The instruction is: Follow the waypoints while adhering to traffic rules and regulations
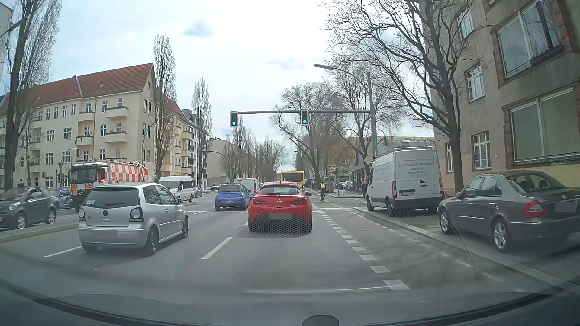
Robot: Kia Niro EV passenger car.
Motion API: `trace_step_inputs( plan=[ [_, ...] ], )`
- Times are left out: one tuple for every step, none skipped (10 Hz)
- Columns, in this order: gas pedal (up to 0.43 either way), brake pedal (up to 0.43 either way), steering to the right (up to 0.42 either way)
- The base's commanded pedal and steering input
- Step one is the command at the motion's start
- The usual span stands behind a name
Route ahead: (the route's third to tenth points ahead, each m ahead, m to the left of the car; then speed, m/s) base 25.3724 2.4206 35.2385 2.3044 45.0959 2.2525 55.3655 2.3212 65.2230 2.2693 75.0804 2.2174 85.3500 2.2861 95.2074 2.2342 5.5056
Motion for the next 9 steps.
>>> trace_step_inputs(
  plan=[
    [0.067, 0.0, -0.001],
    [0.047, 0.0, -0.001],
    [0.047, 0.0, -0.001],
    [0.047, 0.0, -0.001],
    [0.047, 0.0, -0.001],
    [0.047, 0.0, -0.001],
    [0.047, 0.0, -0.001],
    [0.047, 0.0, -0.001],
    [0.059, 0.0, -0.002]
  ],
)
